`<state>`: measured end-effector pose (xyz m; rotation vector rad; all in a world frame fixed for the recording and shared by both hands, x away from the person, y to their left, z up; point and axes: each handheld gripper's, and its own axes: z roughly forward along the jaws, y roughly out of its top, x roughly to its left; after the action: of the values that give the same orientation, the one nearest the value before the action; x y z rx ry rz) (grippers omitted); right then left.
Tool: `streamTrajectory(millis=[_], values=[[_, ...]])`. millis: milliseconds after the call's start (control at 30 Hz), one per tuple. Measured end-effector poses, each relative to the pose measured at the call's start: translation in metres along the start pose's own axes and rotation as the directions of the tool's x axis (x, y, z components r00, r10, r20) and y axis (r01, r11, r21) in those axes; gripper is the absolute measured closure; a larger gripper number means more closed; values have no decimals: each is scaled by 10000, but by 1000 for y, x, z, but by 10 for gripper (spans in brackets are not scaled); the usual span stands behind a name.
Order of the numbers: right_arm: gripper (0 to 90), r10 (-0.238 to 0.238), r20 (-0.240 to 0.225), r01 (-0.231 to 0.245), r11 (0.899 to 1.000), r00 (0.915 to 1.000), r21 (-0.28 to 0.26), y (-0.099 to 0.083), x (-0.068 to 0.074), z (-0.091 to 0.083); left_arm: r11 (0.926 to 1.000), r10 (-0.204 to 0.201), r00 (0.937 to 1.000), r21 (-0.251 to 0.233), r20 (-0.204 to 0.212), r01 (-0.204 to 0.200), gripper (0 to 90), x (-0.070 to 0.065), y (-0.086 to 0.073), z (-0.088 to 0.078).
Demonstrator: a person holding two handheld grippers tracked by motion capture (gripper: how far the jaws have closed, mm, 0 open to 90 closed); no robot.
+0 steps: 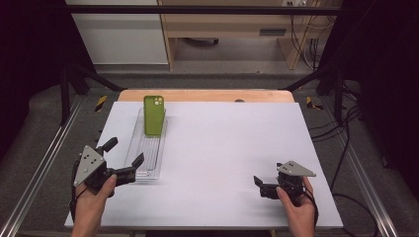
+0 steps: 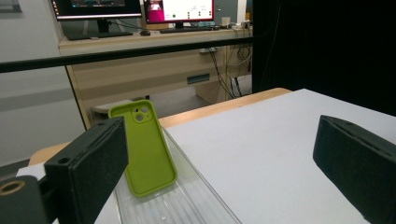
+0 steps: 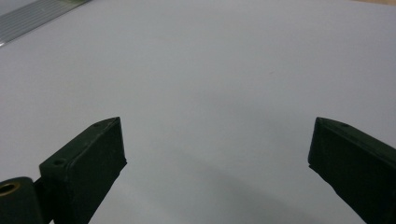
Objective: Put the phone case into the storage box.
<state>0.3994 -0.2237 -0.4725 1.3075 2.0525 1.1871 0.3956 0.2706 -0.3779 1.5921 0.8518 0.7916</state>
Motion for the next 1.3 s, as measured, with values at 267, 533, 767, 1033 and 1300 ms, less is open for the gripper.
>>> streamTrajectory(millis=[267, 533, 767, 1033, 1300], values=[[41, -36, 24, 36, 10000, 10000, -2, 0, 0, 0, 9997, -230, 9995, 83, -195, 232, 28, 7, -12, -4], [41, -51, 81, 51, 10000, 10000, -20, 0, 0, 1, 9992, -359, 9984, 143, -440, 365, 28, 16, -21, -9], [43, -126, 194, 127, 9999, 9997, -27, -1, 0, 1, 9986, -502, 9967, 126, -636, 511, 28, 23, -29, -13], [42, -172, 248, 174, 9998, 9995, -84, -1, -1, 1, 9986, -519, 9960, 35, -728, 523, 29, 28, -37, -16], [40, -159, 133, 161, 9997, 9998, -158, -1, -5, 1, 9987, -514, 9949, -34, -865, 513, 29, 28, -43, -20]])
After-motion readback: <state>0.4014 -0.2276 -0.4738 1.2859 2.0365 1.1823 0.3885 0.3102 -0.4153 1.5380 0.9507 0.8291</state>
